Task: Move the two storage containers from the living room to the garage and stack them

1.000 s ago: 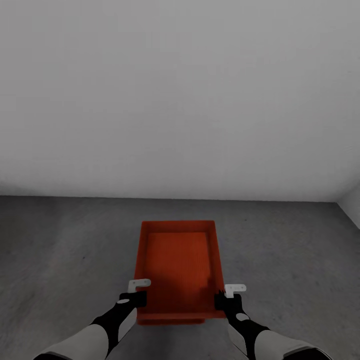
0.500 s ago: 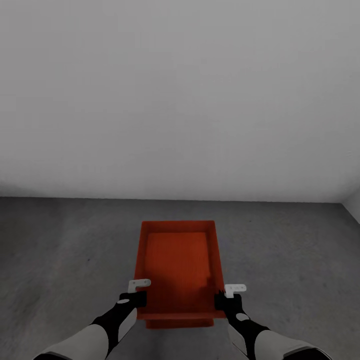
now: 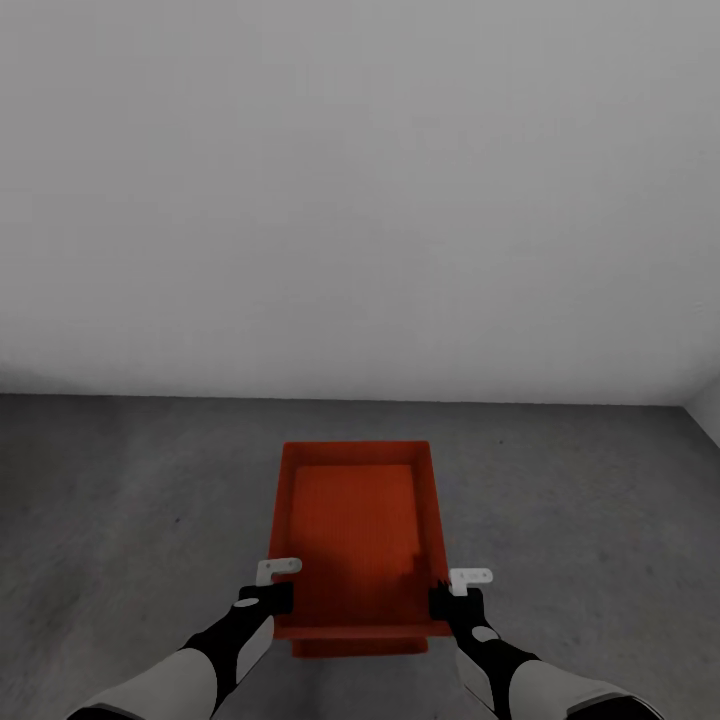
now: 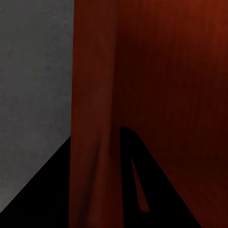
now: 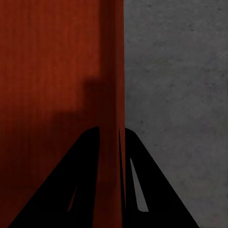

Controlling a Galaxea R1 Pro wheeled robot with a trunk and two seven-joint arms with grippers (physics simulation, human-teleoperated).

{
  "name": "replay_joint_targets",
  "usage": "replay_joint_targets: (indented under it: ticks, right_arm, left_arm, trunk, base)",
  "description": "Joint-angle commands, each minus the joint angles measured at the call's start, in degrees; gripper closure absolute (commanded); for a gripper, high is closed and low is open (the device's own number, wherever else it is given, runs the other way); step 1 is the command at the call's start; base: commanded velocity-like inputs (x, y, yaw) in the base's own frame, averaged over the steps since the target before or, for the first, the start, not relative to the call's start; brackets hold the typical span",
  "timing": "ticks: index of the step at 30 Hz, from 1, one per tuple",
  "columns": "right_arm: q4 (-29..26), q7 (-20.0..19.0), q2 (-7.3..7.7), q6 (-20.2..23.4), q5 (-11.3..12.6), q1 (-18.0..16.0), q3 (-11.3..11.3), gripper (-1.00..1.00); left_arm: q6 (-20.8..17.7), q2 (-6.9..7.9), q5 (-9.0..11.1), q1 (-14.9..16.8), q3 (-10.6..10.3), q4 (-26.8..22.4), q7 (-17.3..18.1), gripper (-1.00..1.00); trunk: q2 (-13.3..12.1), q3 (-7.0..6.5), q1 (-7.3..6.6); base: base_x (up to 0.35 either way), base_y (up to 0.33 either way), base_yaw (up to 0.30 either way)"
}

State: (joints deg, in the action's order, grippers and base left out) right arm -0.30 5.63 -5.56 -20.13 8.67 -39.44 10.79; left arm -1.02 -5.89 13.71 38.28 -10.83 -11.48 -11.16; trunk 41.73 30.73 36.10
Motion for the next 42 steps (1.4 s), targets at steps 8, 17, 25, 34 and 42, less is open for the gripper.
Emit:
replay_joint_targets:
  ticks: [8,17,25,34,42]
  right_arm:
    - [0.21,0.08,0.64,-0.35,1.79,-0.02,-3.15,1.0]
    - [0.21,0.08,0.68,-0.35,1.79,-0.02,-3.15,1.0]
    - [0.21,0.08,0.67,-0.35,1.79,-0.02,-3.15,1.0]
    - [0.21,0.08,0.68,-0.35,1.79,-0.02,-3.15,1.0]
    - [0.21,0.08,0.71,-0.35,1.81,-0.02,-3.15,1.0]
  left_arm:
    - [0.93,1.02,-0.52,0.04,0.82,-0.27,-0.7,1.0]
    - [0.93,1.04,-0.52,0.04,0.81,-0.21,-0.7,1.0]
    - [0.93,1.03,-0.52,0.04,0.81,-0.21,-0.7,1.0]
    - [0.93,1.01,-0.52,0.04,0.81,-0.22,-0.7,1.0]
    - [0.93,0.99,-0.52,0.04,0.81,-0.21,-0.7,1.0]
  trunk:
    - [0.05,0.05,0.01]
    - [0.05,0.33,0.01]
    - [0.05,1.01,0.01]
    - [0.05,1.81,0.01]
    - [0.05,2.22,0.01]
  base:
    - [0.0,0.0,0.0]
    - [0.0,0.0,0.0]
    - [0.0,0.0,0.0]
    - [0.0,0.0,0.0]
    - [0.0,0.0,0.0]
